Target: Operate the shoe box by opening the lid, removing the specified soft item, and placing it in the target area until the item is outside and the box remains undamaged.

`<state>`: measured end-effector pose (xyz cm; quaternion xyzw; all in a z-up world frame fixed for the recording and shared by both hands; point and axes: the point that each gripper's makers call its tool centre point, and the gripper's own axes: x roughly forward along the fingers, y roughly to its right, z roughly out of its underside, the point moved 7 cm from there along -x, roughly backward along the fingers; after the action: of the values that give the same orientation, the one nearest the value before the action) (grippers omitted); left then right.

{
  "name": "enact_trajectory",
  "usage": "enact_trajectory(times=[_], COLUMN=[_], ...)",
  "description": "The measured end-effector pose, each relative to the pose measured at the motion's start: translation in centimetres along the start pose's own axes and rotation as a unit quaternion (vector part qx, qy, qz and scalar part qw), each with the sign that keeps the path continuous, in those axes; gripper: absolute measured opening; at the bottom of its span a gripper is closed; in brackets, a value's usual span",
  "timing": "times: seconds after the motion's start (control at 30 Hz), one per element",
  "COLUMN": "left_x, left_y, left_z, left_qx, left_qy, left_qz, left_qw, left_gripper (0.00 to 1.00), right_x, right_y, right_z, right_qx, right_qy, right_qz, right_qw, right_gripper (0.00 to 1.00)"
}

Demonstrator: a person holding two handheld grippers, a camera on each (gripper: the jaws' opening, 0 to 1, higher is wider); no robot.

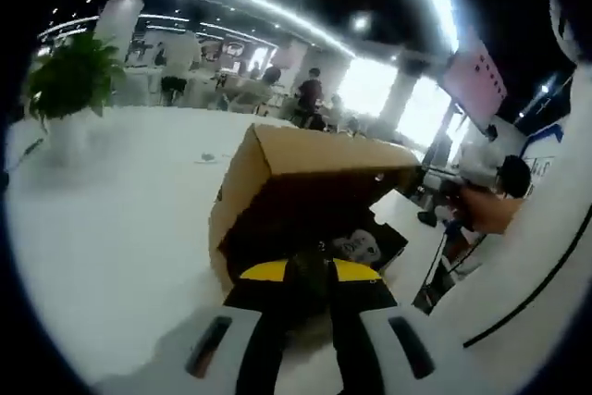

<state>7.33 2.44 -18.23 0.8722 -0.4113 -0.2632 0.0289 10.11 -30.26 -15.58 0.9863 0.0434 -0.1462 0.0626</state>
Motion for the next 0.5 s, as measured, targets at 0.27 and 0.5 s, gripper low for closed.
enact_trajectory(times=[0.27,0.5], left_x=[0.7,1.0], left_y=[0.0,-0.2], left_z=[0.4,1.0], left_qx=[0.039,0.078], left_qy=[-0.035,-0.085], left_qz=[0.027,0.044], left_qw=[0.9983,0.9923], left_gripper=[0.22,0.28], right_x=[0.2,0.3], right_y=[0.1,0.0], right_z=[-0.3,-0.4], right_qx=[-0.017,0.005], right_qy=[-0.034,-0.035], right_qz=[-0.008,0.005], right_qw=[0.9993,0.9994], right_gripper=[0.01,0.01])
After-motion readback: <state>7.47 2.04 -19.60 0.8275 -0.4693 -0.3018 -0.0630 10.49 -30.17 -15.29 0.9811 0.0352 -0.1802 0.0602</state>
